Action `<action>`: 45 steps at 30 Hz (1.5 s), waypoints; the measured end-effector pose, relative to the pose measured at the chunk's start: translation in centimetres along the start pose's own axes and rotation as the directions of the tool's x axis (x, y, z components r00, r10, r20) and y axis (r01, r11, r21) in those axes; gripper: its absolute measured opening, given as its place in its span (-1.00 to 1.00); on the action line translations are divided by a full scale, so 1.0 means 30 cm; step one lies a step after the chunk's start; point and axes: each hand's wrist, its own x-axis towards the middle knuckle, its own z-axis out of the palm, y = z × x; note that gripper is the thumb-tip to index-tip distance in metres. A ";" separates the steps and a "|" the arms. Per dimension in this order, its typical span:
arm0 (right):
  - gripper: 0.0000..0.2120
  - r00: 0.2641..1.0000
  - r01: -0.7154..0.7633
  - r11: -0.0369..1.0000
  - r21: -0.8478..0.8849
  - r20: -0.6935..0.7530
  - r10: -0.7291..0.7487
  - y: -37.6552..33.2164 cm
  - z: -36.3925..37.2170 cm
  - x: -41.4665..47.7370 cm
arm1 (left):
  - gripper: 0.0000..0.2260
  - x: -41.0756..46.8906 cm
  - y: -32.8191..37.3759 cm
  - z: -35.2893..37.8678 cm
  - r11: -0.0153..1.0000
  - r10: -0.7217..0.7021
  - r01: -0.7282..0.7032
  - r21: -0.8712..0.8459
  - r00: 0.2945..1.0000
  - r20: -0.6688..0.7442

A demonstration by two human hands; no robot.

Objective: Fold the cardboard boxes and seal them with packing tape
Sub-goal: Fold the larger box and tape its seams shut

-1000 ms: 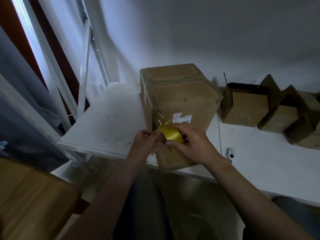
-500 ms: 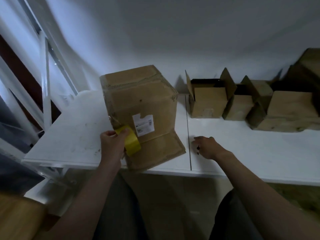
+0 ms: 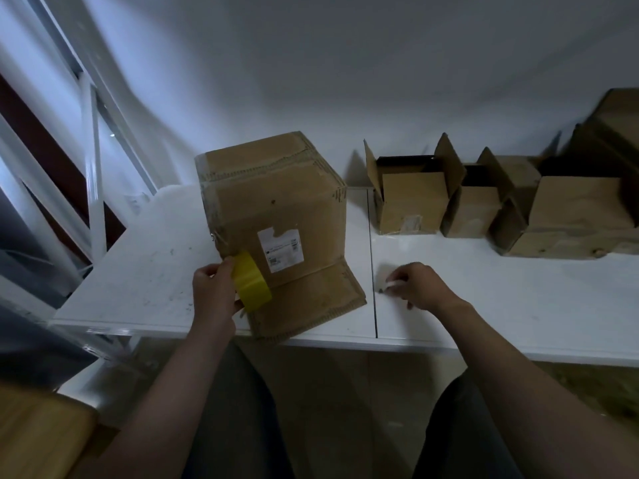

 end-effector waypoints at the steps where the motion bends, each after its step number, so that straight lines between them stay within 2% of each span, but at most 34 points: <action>1: -0.84 0.999 0.047 0.998 0.046 -0.029 -0.045 -0.037 -0.014 -0.013 | -0.64 0.002 0.000 -0.003 1.000 -0.005 0.005 -0.007 1.000 0.008; 5: -0.84 0.959 0.273 0.944 0.182 -0.126 -0.253 -0.274 -0.064 -0.071 | -0.58 -0.001 0.007 -0.013 0.999 -0.019 0.021 -0.033 0.999 0.038; 12: -0.73 0.781 0.623 0.782 0.004 -0.055 -0.622 -0.701 -0.030 -0.124 | -0.63 0.012 0.026 -0.070 0.997 -0.054 0.063 -0.036 0.978 0.200; 15: -0.78 0.645 0.760 0.643 -0.098 -0.012 -0.764 -0.813 0.039 -0.105 | -0.68 0.025 0.026 -0.085 0.996 -0.058 0.070 -0.049 0.974 0.219; 18: -0.80 0.573 0.809 0.554 -0.198 0.051 -0.818 -0.871 0.098 -0.083 | -0.72 0.034 0.021 -0.092 0.993 -0.054 0.076 -0.090 0.974 0.220; 25: -0.82 0.490 0.849 0.433 -0.303 0.141 -0.860 -0.910 0.158 -0.056 | -0.76 0.042 0.000 -0.101 0.985 -0.039 0.079 -0.154 0.968 0.249; 29: -0.82 0.475 0.851 0.401 -0.340 0.171 -0.863 -0.916 0.188 -0.035 | -0.81 0.045 0.000 -0.104 0.978 -0.049 0.100 -0.183 0.963 0.266; 33: -0.83 0.493 0.831 0.392 -0.394 0.197 -0.848 -0.926 0.218 -0.020 | -0.92 0.042 0.005 -0.109 0.977 -0.047 0.102 -0.185 0.959 0.280; 38: -0.85 0.511 0.805 0.388 -0.448 0.195 -0.837 -0.925 0.233 -0.019 | -0.92 0.041 0.016 -0.109 0.985 -0.025 0.073 -0.158 0.959 0.284; 40: -0.88 0.502 0.812 0.389 -0.434 0.181 -0.846 -0.901 0.207 -0.031 | -0.92 0.045 0.017 -0.107 0.984 -0.024 0.074 -0.163 0.957 0.290; 42: -0.83 0.499 0.812 0.404 -0.422 0.142 -0.855 -0.852 0.167 -0.040 | -0.92 0.048 0.009 -0.108 0.984 -0.030 0.081 -0.162 0.955 0.294; 45: -0.75 0.553 0.756 0.482 -0.443 0.038 -0.833 -0.760 0.104 -0.035 | -0.91 0.049 -0.020 -0.107 0.987 -0.049 0.093 -0.135 0.954 0.297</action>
